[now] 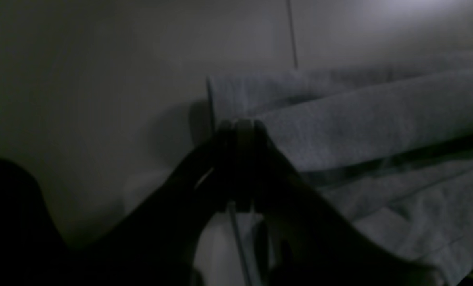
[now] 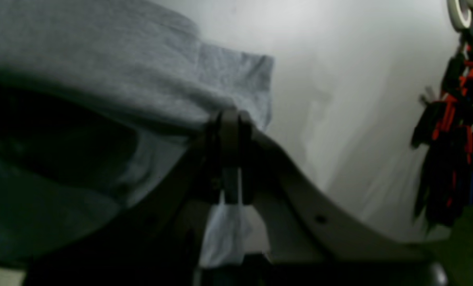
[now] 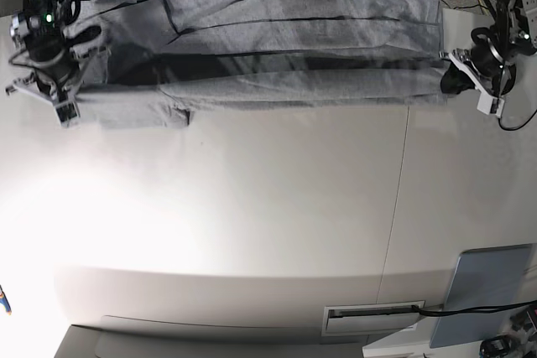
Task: Fold the T-shirt properly
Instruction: 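Fold the hem up over the shirt toward the collar with both grippers, then lower the hem onto the folded strip and open both grippers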
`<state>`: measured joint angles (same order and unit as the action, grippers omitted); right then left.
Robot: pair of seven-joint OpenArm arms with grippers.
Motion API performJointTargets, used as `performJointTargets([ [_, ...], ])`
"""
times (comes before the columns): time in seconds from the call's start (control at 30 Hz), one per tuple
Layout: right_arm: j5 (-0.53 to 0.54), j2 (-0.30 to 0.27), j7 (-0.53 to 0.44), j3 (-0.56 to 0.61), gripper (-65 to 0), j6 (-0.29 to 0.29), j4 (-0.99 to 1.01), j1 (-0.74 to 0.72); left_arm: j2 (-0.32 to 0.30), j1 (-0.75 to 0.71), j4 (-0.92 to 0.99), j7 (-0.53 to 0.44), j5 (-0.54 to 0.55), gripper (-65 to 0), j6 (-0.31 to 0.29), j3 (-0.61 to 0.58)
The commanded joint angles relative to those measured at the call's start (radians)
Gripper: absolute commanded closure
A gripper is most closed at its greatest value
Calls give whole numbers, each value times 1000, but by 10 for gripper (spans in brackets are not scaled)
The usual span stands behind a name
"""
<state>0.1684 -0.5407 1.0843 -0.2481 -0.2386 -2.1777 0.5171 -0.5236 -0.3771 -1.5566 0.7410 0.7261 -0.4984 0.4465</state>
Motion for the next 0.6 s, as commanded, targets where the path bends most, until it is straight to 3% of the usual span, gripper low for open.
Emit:
performJointTargets([
  [0.0,-12,-16,-10,-17,0,5,-29,24,-23,-5,-15,-16,13,0,-1,10],
  [0.33,-50,-16,2,-21,0,71,-57,182,-23,-14,-15,-1,8,0,-1,10],
  [0.57,-49,-16,8,-21,0,79,-57,220,-23,-14,-15,0,8,0,-1,10],
])
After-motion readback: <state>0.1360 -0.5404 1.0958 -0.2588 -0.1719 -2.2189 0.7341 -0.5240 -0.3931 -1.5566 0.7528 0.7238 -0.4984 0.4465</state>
